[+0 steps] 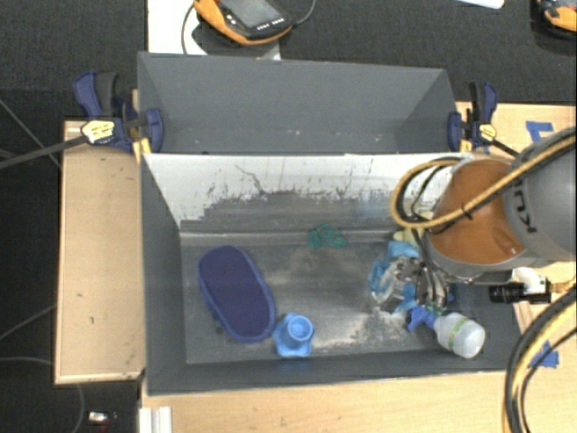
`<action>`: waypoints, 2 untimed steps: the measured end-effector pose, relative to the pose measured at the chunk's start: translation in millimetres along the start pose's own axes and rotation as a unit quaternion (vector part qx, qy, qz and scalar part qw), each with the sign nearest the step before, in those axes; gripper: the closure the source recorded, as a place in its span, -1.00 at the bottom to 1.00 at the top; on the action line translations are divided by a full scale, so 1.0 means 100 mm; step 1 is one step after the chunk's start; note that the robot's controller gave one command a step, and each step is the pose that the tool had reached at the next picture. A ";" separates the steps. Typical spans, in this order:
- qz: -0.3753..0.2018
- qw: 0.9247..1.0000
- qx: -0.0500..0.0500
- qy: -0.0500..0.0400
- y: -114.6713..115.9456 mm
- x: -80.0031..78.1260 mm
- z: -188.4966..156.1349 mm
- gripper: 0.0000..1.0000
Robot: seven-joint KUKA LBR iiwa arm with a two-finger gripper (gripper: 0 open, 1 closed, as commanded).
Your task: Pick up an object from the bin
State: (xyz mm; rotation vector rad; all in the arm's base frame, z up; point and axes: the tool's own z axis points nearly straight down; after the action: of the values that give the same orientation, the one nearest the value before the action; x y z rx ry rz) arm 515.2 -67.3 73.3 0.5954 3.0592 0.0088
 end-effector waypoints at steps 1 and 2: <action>-0.001 1.000 0.000 0.000 0.00 0.00 0.00 1.00; -0.001 1.000 0.000 0.000 0.00 0.00 0.00 1.00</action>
Offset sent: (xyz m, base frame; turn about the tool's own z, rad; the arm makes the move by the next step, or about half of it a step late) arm 0.0000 0.0000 0.0000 0.0000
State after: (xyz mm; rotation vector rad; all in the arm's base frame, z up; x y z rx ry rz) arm 515.2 -67.3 73.3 0.5920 3.0601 0.0084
